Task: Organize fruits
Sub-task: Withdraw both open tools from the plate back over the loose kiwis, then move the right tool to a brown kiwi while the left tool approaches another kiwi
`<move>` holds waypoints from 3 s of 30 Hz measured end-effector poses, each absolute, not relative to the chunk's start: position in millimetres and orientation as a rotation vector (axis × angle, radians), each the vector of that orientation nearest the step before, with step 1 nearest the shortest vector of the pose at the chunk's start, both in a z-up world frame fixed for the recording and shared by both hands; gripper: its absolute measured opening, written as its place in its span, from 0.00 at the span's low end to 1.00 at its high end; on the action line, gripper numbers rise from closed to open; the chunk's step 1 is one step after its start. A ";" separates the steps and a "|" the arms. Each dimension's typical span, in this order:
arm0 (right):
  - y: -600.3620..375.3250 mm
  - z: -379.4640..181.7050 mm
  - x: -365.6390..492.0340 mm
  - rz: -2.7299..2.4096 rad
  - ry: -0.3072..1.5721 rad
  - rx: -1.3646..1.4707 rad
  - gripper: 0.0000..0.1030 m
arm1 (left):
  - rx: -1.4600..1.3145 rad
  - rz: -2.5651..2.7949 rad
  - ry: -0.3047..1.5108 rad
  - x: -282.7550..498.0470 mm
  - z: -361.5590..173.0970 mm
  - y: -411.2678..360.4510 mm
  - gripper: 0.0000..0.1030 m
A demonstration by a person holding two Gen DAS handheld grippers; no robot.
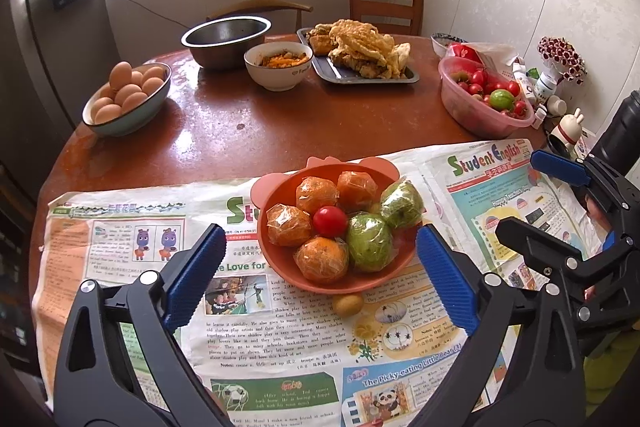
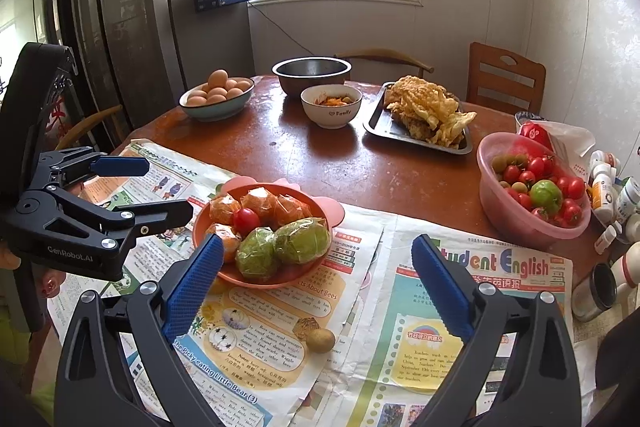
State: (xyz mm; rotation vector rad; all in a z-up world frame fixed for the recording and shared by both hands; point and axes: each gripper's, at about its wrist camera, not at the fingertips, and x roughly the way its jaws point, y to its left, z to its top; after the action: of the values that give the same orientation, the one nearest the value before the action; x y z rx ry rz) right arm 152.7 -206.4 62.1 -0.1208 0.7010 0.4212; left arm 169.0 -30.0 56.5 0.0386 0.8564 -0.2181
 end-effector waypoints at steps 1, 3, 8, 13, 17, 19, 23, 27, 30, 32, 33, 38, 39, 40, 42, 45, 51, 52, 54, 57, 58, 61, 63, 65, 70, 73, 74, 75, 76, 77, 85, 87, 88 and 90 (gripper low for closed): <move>-206.9 63.6 151.4 0.418 0.698 -0.122 0.93 | 0.039 -0.215 0.853 167.8 58.2 -30.5 0.89; -207.8 66.0 149.5 0.415 0.694 -0.120 0.93 | 0.038 -0.212 0.843 164.2 62.2 -30.3 0.91; -211.4 73.0 141.4 0.401 0.674 -0.122 0.95 | 0.022 -0.211 0.825 157.0 68.7 -27.8 0.91; -215.9 77.9 133.7 0.389 0.660 -0.122 0.96 | 0.017 -0.201 0.823 150.6 69.5 -25.3 0.91; -217.9 76.7 127.8 0.379 0.658 -0.129 0.96 | 0.016 -0.201 0.820 143.4 68.2 -24.8 0.91; -218.8 74.8 125.4 0.376 0.658 -0.127 0.96 | 0.016 -0.202 0.820 139.7 65.9 -24.5 0.91; -220.1 67.8 119.8 0.364 0.667 -0.129 0.96 | 0.021 -0.196 0.823 132.1 59.8 -25.4 0.91; -221.8 57.7 112.8 0.357 0.681 -0.128 0.96 | 0.032 -0.197 0.829 123.7 51.9 -26.4 0.91; -222.5 47.9 107.4 0.348 0.695 -0.139 0.96 | 0.030 -0.193 0.837 119.0 44.1 -25.8 0.91; -222.9 41.4 104.6 0.339 0.706 -0.145 0.96 | 0.029 -0.192 0.851 114.9 35.6 -25.5 0.91; -223.4 37.3 103.2 0.332 0.710 -0.149 0.96 | 0.030 -0.195 0.858 113.0 31.3 -25.7 0.91; -225.0 19.7 99.5 0.300 0.739 -0.154 0.96 | 0.033 -0.193 0.896 108.7 11.8 -24.6 0.91; -224.8 14.6 98.4 0.283 0.746 -0.166 0.96 | 0.035 -0.189 0.900 108.0 8.7 -24.6 0.91; -225.2 11.9 97.8 0.277 0.750 -0.171 0.96 | 0.034 -0.191 0.903 107.2 5.4 -23.9 0.91; -226.6 3.9 97.3 0.270 0.767 -0.167 0.96 | 0.031 -0.184 0.912 106.8 -0.9 -23.1 0.91; -228.4 -5.0 96.5 0.262 0.784 -0.161 0.96 | 0.037 -0.183 0.929 106.4 -9.9 -23.8 0.91; -227.0 -16.0 99.9 0.250 0.799 -0.163 0.96 | 0.039 -0.193 0.943 108.7 -19.4 -27.0 0.91; -226.6 -18.1 101.2 0.247 0.804 -0.164 0.96 | 0.043 -0.194 0.943 109.3 -20.7 -28.1 0.91; -225.6 -21.3 103.7 0.250 0.812 -0.163 0.96 | 0.051 -0.192 0.943 111.1 -23.2 -30.4 0.91; -223.1 -27.0 108.6 0.258 0.825 -0.162 0.96 | 0.061 -0.195 0.951 115.1 -28.0 -34.6 0.91; -222.5 -28.3 110.6 0.259 0.829 -0.161 0.96 | 0.062 -0.194 0.953 116.6 -29.1 -35.7 0.91; -221.1 -31.3 113.6 0.261 0.837 -0.162 0.96 | 0.049 -0.198 0.960 120.5 -31.3 -36.7 0.91; -222.7 -32.9 115.3 0.261 0.842 -0.154 0.96 | 0.046 -0.200 0.962 121.9 -32.1 -37.3 0.91; -224.6 -34.3 115.7 0.259 0.843 -0.146 0.95 | 0.040 -0.206 0.963 122.6 -32.9 -37.9 0.91; -226.5 -35.7 118.3 0.258 0.844 -0.141 0.95 | 0.044 -0.206 0.968 127.2 -35.9 -41.3 0.91; -226.5 -36.5 120.5 0.261 0.848 -0.142 0.95 | 0.036 -0.204 0.977 132.1 -37.8 -41.8 0.91; -226.3 -36.6 121.0 0.262 0.849 -0.143 0.95 | 0.036 -0.201 0.977 133.6 -37.8 -41.9 0.91; -226.1 -36.7 122.1 0.260 0.849 -0.144 0.95 | 0.036 -0.200 0.978 134.7 -37.8 -41.8 0.91; -226.1 -36.5 122.4 0.260 0.849 -0.144 0.95 | 0.033 -0.203 0.978 136.9 -37.6 -42.2 0.91; -225.7 -36.7 123.7 0.263 0.850 -0.143 0.95 | 0.032 -0.204 0.979 138.8 -37.4 -42.8 0.91; -220.2 -39.1 134.0 0.269 0.862 -0.151 0.94 | 0.027 -0.220 0.975 145.1 -36.2 -47.2 0.89; -219.5 -38.8 135.8 0.270 0.862 -0.148 0.92 | 0.025 -0.229 0.978 146.0 -36.7 -48.1 0.84; -219.1 -38.7 136.4 0.273 0.862 -0.148 0.88 | 0.026 -0.232 0.979 146.3 -36.7 -48.6 0.84; -218.2 -39.1 138.1 0.277 0.867 -0.150 0.80 | 0.027 -0.236 0.978 146.7 -36.6 -49.5 0.82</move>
State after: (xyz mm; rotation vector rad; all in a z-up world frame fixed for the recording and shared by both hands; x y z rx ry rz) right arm 138.1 -218.2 -39.1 -0.1500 0.8667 0.2769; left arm 146.7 -49.5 -36.6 0.0267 0.9775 -0.2359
